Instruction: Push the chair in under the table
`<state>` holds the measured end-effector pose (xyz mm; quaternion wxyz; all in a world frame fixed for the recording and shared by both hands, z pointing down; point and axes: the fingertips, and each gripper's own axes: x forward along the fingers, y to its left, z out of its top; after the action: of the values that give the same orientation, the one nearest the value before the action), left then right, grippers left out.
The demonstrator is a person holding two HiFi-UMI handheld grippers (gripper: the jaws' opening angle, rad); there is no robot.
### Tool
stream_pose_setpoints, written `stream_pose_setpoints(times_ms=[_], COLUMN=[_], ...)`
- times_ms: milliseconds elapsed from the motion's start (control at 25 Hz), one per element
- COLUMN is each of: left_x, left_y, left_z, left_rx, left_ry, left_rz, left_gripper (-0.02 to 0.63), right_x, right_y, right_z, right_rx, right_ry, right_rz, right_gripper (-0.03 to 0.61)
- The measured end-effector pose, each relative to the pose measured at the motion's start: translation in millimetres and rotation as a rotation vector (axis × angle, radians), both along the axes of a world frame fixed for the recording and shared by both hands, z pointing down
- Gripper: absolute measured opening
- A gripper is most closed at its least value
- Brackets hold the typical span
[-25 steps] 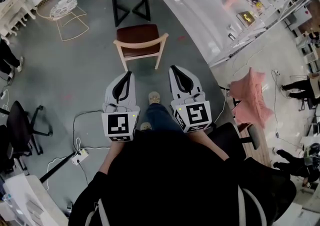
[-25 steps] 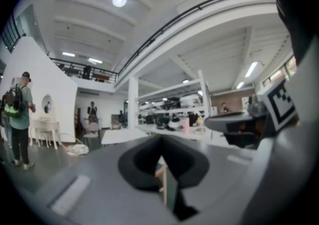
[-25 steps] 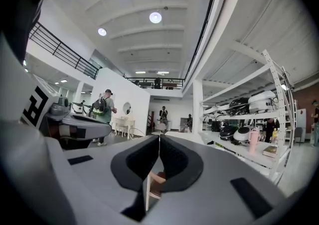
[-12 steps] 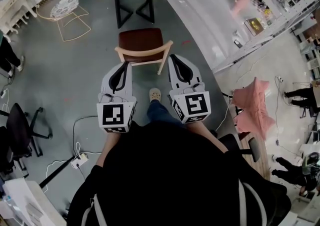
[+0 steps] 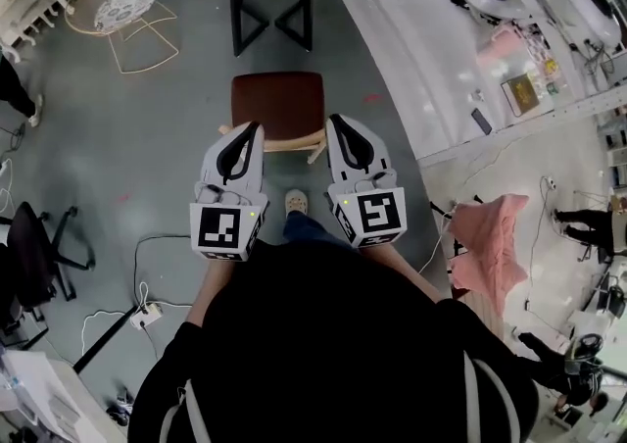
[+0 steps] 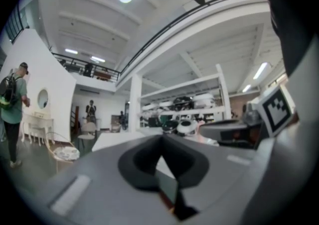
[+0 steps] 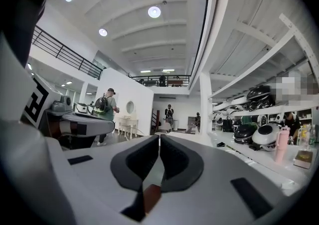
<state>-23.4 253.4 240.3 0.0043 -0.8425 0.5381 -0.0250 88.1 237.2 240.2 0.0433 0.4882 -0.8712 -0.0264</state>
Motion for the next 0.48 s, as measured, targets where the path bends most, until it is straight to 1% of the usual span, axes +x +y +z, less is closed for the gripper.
stream_pose_setpoints(times_ms=[200, 360, 480], left_x=[1.5, 1.0, -3.5], left_y=[-61.8, -96.9, -116.1], left_z=[11.6, 16.3, 18.1], left_rx=[-0.018, -0.014, -0.013], left_ry=[-0.017, -0.038, -0.019], left_rz=[-0.054, -0.081, -0.093], left_gripper=[0.009, 0.009, 0.009], right_x=[3.0, 3.4, 2.9], right_y=[-64.2, -102.8, -123.6], right_z=[17.6, 26.7, 32.4], right_rx=[-0.03, -0.043, -0.051], right_ry=[0.014, 0.01, 0.011], right_rz=[-0.063, -0.093, -0.101], right_gripper=[0.023, 0.023, 0.021])
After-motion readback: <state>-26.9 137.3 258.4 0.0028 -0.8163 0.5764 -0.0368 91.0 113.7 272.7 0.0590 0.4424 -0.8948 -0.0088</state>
